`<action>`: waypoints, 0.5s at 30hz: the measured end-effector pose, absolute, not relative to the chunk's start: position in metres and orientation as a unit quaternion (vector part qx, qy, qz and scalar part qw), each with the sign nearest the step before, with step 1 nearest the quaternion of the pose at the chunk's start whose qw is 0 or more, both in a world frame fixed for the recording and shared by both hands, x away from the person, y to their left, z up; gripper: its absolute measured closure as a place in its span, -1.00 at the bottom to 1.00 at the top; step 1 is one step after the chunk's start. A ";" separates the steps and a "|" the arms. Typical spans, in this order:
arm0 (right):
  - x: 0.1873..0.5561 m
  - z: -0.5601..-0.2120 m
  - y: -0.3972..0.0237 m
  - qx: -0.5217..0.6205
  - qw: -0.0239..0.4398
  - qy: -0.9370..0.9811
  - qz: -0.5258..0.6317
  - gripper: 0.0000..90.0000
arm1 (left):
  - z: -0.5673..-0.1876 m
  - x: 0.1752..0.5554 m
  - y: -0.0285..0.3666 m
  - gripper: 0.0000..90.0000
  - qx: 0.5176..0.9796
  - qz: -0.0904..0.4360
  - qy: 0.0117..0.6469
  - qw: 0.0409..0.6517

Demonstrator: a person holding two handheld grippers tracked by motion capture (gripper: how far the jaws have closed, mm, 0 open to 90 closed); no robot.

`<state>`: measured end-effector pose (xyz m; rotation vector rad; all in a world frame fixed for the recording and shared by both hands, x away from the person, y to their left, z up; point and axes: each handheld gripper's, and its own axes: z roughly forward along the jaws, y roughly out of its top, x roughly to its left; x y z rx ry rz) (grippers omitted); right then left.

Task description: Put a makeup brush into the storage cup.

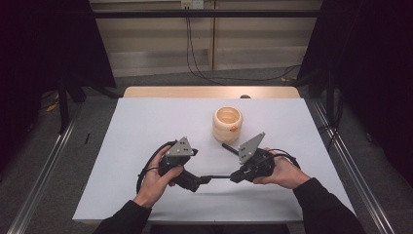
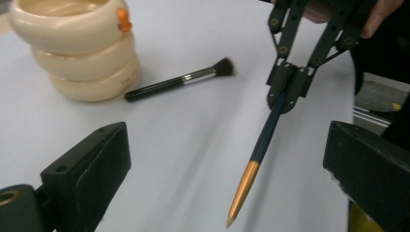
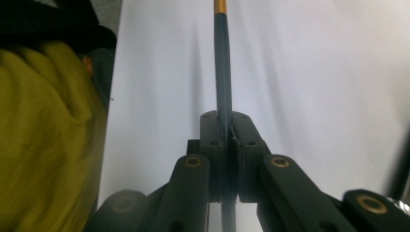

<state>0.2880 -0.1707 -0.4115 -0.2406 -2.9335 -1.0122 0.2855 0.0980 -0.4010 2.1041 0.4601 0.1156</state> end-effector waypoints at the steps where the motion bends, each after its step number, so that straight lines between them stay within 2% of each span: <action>1: 0.287 -0.412 -0.172 -0.084 0.016 -0.941 -0.327 0.90 | -0.402 0.286 0.100 -0.93 0.856 0.048 0.189 0.479; 5: 0.286 -0.414 -0.181 -0.102 0.008 -0.938 -0.331 0.90 | -0.406 0.284 0.104 -0.93 0.851 0.071 0.196 0.482; 15: 0.278 -0.423 -0.193 -0.127 0.005 -0.928 -0.350 0.90 | -0.407 0.280 0.110 -0.94 0.828 0.084 0.206 0.514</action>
